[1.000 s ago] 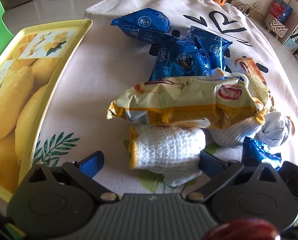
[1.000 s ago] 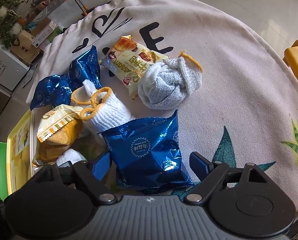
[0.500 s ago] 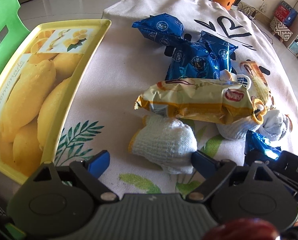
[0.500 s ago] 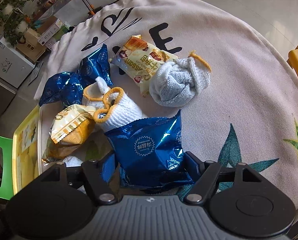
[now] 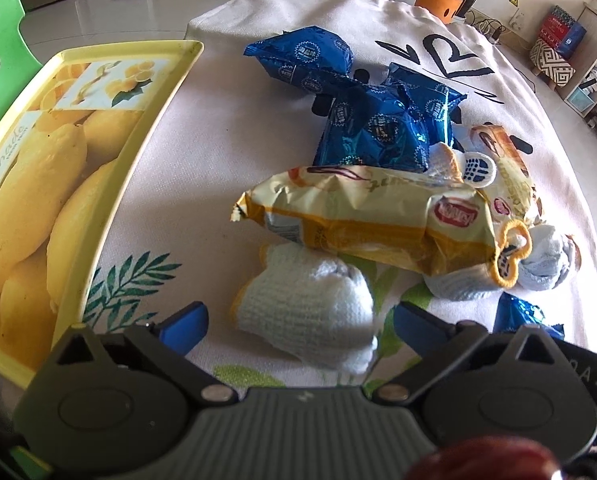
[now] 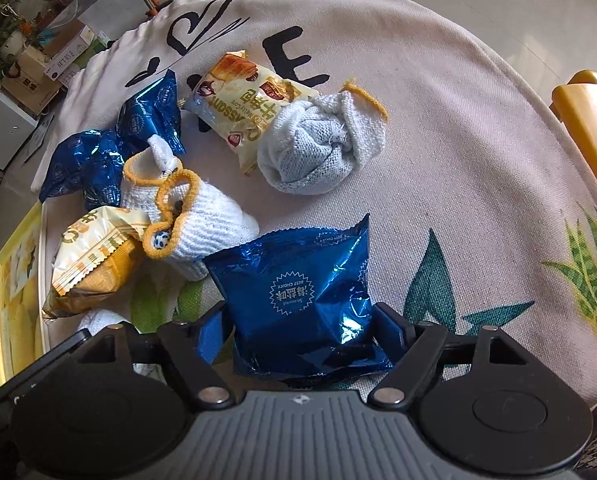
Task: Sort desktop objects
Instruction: 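Grasp the white sock with the left gripper while the right grasps the blue packet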
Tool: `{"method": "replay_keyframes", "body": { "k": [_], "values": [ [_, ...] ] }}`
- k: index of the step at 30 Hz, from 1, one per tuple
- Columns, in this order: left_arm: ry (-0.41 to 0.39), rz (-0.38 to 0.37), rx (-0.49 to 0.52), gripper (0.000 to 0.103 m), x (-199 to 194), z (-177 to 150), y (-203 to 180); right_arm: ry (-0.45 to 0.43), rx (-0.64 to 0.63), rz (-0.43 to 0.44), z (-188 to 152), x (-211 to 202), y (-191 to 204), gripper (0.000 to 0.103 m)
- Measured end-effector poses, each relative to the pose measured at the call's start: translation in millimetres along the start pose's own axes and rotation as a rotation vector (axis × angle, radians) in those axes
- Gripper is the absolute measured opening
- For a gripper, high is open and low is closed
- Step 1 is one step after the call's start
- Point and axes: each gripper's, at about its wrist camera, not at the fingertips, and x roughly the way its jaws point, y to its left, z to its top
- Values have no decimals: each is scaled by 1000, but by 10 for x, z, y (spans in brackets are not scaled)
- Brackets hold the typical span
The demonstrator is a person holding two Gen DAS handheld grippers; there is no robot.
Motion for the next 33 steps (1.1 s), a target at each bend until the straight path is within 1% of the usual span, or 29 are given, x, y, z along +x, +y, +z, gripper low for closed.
{"method": "replay_keyframes", "body": {
  "k": [5, 8, 14, 21, 23, 25, 26, 28, 29, 31, 33],
  "values": [
    [39, 40, -1, 102, 127, -16, 18, -5, -12, -7, -3, 24, 21, 83],
    [29, 86, 36, 102, 153, -26, -14, -8, -24, -15, -6, 34, 44, 86],
    [21, 135, 88, 103, 185, -64, -85, -10, -49, -27, -9, 58, 79, 88],
    [8, 145, 81, 102, 173, -89, -94, -13, -62, -35, -19, 65, 98, 89],
    [7, 143, 82, 100, 161, -91, -97, -14, -71, -38, -25, 66, 107, 89],
    [3, 135, 92, 90, 134, -92, -118, -17, -81, -46, -33, 63, 116, 88],
    [-1, 130, 99, 88, 120, -93, -133, -21, -87, -51, -36, 59, 122, 85],
    [-7, 119, 110, 75, 90, -98, -159, -31, -97, -51, -37, 45, 127, 77],
    [-7, 116, 114, 73, 79, -99, -168, -35, -101, -53, -37, 37, 128, 73],
    [0, 104, 110, 69, 56, -99, -173, -30, -93, -42, -37, 32, 122, 72],
    [3, 94, 105, 67, 27, -100, -169, -23, -84, -25, -39, 20, 126, 71]
  ]
}}
